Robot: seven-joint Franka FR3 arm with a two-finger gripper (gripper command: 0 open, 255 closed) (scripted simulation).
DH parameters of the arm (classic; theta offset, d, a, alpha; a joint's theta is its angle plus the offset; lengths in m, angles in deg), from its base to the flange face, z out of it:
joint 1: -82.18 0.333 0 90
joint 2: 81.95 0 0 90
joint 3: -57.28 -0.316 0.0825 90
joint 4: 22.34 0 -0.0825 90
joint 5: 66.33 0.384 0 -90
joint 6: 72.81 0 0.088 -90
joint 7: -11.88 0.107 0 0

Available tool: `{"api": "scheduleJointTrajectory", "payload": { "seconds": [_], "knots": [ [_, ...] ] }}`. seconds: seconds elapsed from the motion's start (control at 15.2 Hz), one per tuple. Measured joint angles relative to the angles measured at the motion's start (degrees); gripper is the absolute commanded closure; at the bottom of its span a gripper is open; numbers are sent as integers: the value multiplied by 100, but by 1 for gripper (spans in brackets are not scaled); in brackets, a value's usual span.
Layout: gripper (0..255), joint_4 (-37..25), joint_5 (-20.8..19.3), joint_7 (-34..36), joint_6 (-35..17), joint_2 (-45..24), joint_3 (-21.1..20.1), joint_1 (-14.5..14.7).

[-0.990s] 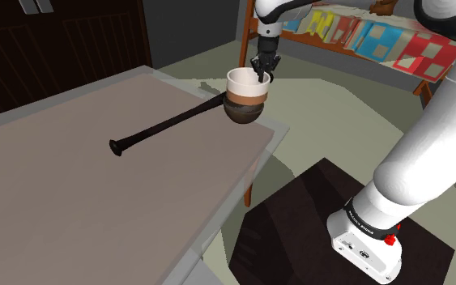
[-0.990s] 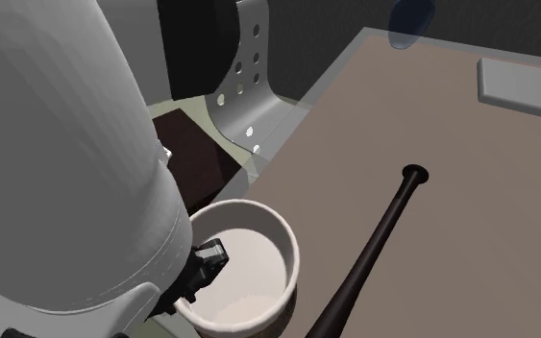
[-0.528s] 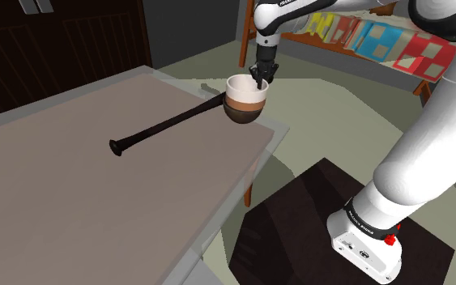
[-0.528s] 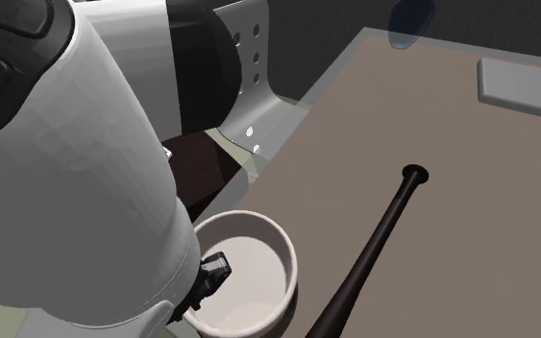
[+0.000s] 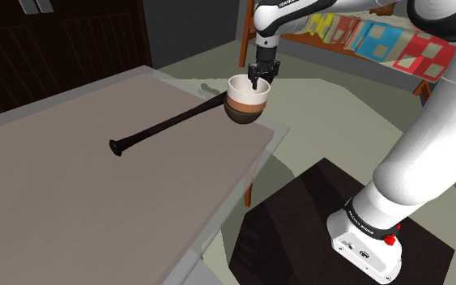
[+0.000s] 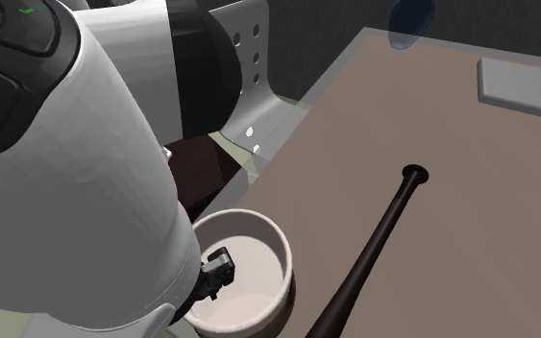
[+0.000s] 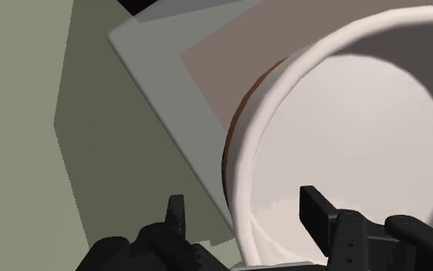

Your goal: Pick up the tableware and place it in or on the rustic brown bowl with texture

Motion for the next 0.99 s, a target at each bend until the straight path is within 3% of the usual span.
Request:
{"api": "scheduleJointTrajectory", "payload": {
  "seconds": [0.26,0.59,0.99],
  "knots": [
    [0,3,2,3,1,-4,-4,4],
    [0,-514,21,1,626,111,-21,24],
    [0,-593,22,-2,713,112,-21,23]
  ]
}}
